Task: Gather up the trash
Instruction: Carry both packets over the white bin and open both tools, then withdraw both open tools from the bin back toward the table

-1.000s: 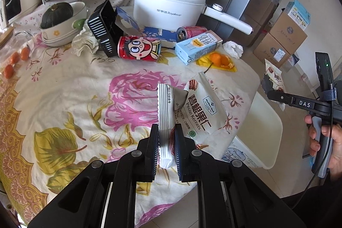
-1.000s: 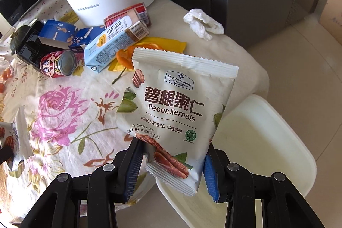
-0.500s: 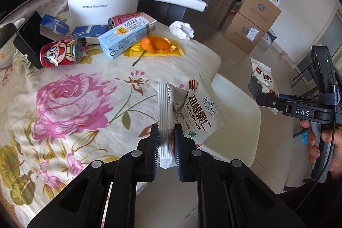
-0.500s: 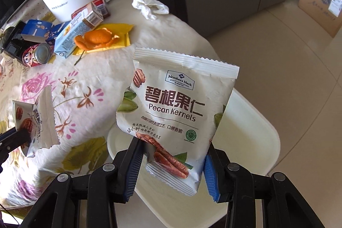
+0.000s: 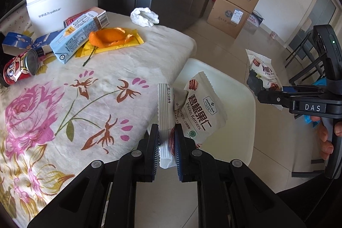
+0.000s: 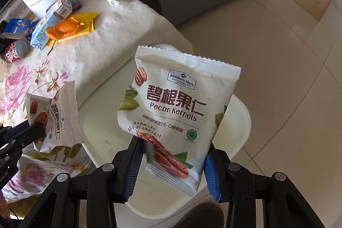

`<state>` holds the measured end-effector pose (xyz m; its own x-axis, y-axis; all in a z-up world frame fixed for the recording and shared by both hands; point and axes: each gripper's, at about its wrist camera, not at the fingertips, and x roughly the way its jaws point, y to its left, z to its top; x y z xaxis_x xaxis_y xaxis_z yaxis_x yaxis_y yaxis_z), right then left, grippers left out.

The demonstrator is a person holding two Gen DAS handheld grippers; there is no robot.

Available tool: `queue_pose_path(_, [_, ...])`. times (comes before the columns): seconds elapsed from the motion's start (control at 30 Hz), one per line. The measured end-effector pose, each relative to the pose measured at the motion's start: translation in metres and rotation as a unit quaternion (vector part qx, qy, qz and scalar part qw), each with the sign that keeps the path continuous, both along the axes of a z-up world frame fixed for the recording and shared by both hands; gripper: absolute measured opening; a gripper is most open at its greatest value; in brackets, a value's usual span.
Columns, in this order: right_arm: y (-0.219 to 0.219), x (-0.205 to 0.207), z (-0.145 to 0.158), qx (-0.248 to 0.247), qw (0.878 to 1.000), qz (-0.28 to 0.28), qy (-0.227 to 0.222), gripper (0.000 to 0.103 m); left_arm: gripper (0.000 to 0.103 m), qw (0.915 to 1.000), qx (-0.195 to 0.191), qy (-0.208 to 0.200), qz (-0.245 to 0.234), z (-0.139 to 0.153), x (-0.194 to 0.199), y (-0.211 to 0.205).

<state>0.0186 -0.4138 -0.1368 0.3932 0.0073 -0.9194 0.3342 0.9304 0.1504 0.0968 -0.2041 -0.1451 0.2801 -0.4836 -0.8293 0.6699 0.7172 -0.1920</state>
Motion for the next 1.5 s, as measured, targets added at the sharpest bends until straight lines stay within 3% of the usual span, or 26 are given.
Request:
queue_pose_path(0.37, [0.001, 0.001, -0.002, -0.007, 1.000, 0.000, 0.005, 0.047, 0.019, 0.9994, -0.002, -0.029, -0.016, -0.003, 0.005, -0.010])
queue_pose_path(0.4, [0.001, 0.002, -0.002, -0.007, 1.000, 0.000, 0.006, 0.047, 0.026, 0.9994, 0.001, -0.033, -0.014, -0.002, 0.005, -0.010])
queue_pose_path(0.5, [0.002, 0.002, -0.003, -0.009, 1.000, 0.000, 0.007, 0.048, 0.065, 0.9988, 0.004, -0.050, -0.001, 0.001, 0.006, -0.007])
queue_pose_path(0.53, [0.002, 0.003, -0.003, -0.009, 1.000, 0.000, 0.008, 0.048, 0.073, 0.9984, 0.002, -0.055, 0.006, 0.004, 0.006, -0.005])
queue_pose_path(0.77, [0.007, 0.005, -0.003, -0.014, 1.000, 0.006, 0.011, 0.048, 0.084, 0.9961, 0.001, -0.068, 0.056, 0.018, 0.013, 0.015])
queue_pose_path(1.07, [0.017, 0.011, -0.004, -0.013, 1.000, 0.015, 0.013, 0.051, 0.093, 0.9893, 0.033, -0.104, 0.097, 0.029, 0.015, 0.042])
queue_pose_path(1.1, [0.018, 0.011, -0.004, -0.010, 1.000, 0.014, 0.013, 0.054, 0.095, 0.9887, 0.035, -0.106, 0.099, 0.030, 0.014, 0.045])
queue_pose_path(1.17, [0.019, 0.014, -0.006, -0.007, 1.000, 0.011, 0.016, 0.071, 0.097, 0.9877, 0.038, -0.111, 0.104, 0.032, 0.014, 0.050])
queue_pose_path(1.2, [0.019, 0.015, -0.007, -0.008, 1.000, 0.011, 0.019, 0.092, 0.097, 0.9872, 0.039, -0.113, 0.106, 0.034, 0.014, 0.052])
queue_pose_path(1.23, [0.020, 0.016, -0.007, -0.013, 1.000, 0.010, 0.021, 0.099, 0.098, 0.9867, 0.040, -0.115, 0.108, 0.035, 0.014, 0.054])
queue_pose_path(1.5, [0.028, 0.021, -0.004, -0.032, 0.999, 0.010, 0.021, 0.099, 0.099, 0.9837, 0.046, -0.120, 0.125, 0.039, 0.015, 0.070])
